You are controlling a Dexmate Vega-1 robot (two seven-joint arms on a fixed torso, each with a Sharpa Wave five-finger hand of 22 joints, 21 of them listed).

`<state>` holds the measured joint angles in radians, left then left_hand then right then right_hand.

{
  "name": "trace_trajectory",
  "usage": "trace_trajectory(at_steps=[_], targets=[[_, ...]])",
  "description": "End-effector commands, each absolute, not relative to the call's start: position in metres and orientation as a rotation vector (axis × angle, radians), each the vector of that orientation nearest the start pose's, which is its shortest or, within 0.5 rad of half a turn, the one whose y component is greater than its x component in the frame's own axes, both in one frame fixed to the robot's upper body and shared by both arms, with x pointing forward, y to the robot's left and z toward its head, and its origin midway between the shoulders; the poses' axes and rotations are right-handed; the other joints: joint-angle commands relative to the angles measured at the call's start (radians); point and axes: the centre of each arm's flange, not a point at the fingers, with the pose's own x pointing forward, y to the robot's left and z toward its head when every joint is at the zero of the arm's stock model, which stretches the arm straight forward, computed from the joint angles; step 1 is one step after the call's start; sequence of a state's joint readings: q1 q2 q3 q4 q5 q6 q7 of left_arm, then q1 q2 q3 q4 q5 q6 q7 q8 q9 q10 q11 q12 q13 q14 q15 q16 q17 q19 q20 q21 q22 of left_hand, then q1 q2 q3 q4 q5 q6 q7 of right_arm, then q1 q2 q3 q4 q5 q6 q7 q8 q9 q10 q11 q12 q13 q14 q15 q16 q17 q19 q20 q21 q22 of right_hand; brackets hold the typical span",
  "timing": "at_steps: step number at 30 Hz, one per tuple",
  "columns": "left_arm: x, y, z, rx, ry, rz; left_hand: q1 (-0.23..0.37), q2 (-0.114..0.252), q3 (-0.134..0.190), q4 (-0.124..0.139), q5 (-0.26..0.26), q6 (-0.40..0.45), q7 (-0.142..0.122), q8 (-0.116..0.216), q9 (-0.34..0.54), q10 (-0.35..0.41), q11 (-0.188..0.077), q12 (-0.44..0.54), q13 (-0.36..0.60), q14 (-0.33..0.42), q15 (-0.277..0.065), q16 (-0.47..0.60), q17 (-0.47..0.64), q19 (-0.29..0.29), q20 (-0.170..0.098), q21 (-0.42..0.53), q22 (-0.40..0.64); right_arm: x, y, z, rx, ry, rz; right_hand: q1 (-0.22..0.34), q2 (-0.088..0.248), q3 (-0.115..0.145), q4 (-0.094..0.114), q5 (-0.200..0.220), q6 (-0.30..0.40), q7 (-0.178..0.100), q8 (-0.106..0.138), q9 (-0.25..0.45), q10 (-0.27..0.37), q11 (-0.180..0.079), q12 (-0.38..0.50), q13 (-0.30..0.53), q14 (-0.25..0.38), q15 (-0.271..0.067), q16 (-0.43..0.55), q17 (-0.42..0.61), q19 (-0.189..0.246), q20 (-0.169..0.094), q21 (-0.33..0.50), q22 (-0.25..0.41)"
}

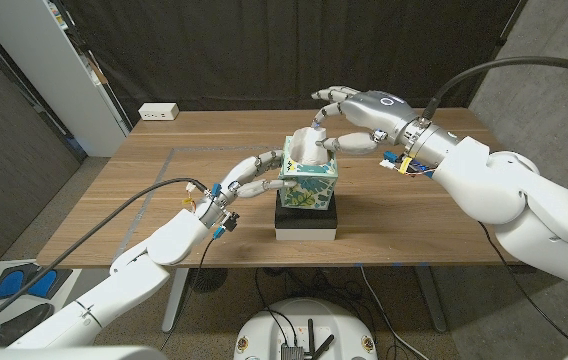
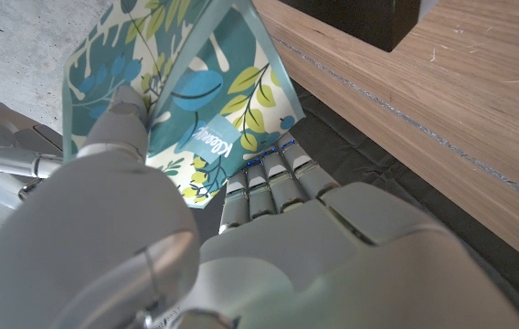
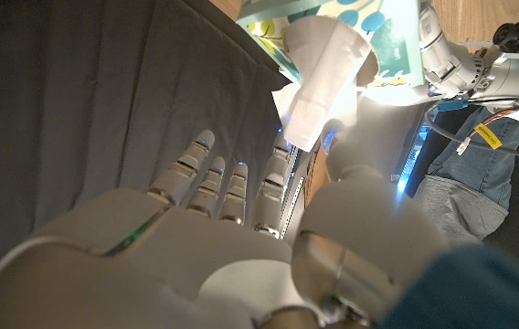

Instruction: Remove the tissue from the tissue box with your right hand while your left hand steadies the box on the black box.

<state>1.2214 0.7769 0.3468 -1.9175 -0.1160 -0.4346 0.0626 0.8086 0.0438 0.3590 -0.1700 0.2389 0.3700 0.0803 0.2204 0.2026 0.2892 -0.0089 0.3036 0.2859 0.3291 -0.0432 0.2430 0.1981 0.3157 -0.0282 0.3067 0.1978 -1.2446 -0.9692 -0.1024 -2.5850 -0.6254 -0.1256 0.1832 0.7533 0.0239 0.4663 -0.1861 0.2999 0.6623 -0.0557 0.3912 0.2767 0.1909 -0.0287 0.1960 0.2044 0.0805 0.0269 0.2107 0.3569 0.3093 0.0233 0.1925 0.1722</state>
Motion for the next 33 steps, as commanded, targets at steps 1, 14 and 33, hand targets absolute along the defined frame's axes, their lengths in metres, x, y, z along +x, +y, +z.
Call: trace_trajectory(at_steps=[1, 14, 33], targets=[[0.482, 0.195, -0.046, 0.559, -0.925, -0.457, 0.002, 0.009, -0.001, 0.005, 0.007, 0.026, -0.015, 0.002, 0.001, 0.008, 0.0, -0.004, 0.002, 0.009, -0.015, -0.003, 0.001, 0.006, -0.002, 0.001, 0.003, 0.35, -0.154, 0.08, -1.58, -1.085, 0.112, 0.011, 0.003, 0.0, 0.009, 0.006, 0.015, 0.003, 0.009, 0.007, -0.008, 0.002, -0.003, 0.0, -0.008, 0.001, 0.003, 0.003, -0.003, 0.008, 0.0, 0.001], [0.482, 0.194, -0.047, 0.558, -0.918, -0.456, 0.004, 0.011, -0.002, 0.004, 0.008, 0.027, -0.015, 0.001, 0.001, 0.008, 0.002, -0.006, 0.003, 0.008, -0.014, -0.004, 0.001, 0.006, -0.002, 0.001, 0.003, 0.352, -0.152, 0.079, -1.602, -1.083, 0.117, 0.006, -0.014, -0.009, 0.015, 0.008, 0.056, 0.0, 0.041, 0.027, 0.002, 0.003, 0.003, 0.001, -0.008, 0.002, 0.009, 0.005, -0.001, 0.01, 0.002, 0.001], [0.483, 0.195, -0.046, 0.555, -0.917, -0.449, 0.006, 0.015, -0.003, 0.005, 0.008, 0.028, -0.015, 0.0, 0.001, 0.012, 0.0, -0.007, 0.005, 0.01, -0.013, -0.004, 0.002, 0.006, -0.001, 0.0, 0.003, 0.355, -0.142, 0.079, -1.657, -1.074, 0.144, 0.022, -0.017, -0.007, 0.013, 0.008, 0.052, -0.012, 0.057, 0.049, -0.027, -0.001, -0.004, 0.003, -0.046, 0.021, 0.003, 0.01, -0.018, 0.026, -0.003, 0.002]])
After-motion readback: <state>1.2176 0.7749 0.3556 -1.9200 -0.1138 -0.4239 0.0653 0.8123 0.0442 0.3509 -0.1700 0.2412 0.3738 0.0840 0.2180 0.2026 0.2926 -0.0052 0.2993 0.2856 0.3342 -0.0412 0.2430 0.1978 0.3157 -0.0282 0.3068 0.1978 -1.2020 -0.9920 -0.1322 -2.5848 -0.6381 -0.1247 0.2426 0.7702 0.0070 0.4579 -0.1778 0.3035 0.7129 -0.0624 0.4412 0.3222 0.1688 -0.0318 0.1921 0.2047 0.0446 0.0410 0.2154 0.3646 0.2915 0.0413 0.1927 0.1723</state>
